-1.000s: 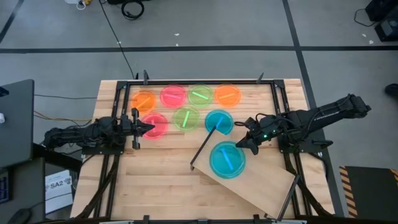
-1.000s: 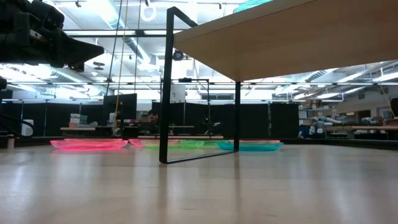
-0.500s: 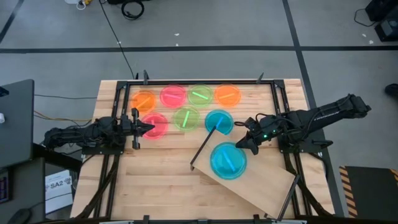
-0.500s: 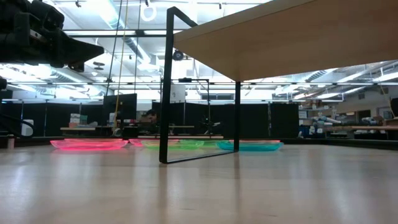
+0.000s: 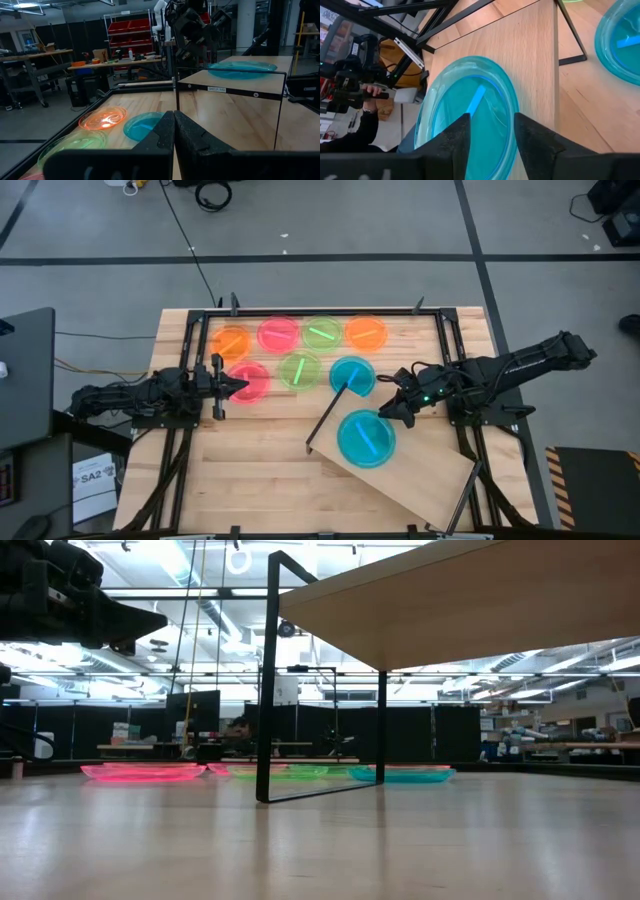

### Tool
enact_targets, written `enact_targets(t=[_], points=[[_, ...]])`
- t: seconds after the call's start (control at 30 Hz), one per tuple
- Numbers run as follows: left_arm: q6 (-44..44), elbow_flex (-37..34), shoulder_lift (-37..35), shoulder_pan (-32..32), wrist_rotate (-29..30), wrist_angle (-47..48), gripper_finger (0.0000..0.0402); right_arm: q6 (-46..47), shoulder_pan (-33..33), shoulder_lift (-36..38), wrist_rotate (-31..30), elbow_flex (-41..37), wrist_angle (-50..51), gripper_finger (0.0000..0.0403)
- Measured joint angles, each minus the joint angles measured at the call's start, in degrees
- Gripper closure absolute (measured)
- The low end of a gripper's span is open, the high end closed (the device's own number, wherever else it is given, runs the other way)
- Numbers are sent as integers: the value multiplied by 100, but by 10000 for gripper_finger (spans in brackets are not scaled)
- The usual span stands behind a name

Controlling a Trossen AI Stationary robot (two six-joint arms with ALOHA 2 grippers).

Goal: Place and stack plates onto a shelf
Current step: Put the transparent blue plate on the shelf

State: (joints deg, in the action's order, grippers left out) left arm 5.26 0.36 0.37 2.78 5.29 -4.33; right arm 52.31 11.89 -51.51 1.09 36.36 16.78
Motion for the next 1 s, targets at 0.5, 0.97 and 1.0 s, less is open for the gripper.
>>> enact_targets(t=[0.5,0.97,1.0], points=[[0,0,1,0,0,-1,392,-453,-387,2,-1,-2,-289,233],[-1,0,1,0,1,-3,392,-472,-1304,3,310,-2,-1384,234],[-1,0,1,-2,0,-3,392,-502,-1380,2,320,-2,-1417,234]])
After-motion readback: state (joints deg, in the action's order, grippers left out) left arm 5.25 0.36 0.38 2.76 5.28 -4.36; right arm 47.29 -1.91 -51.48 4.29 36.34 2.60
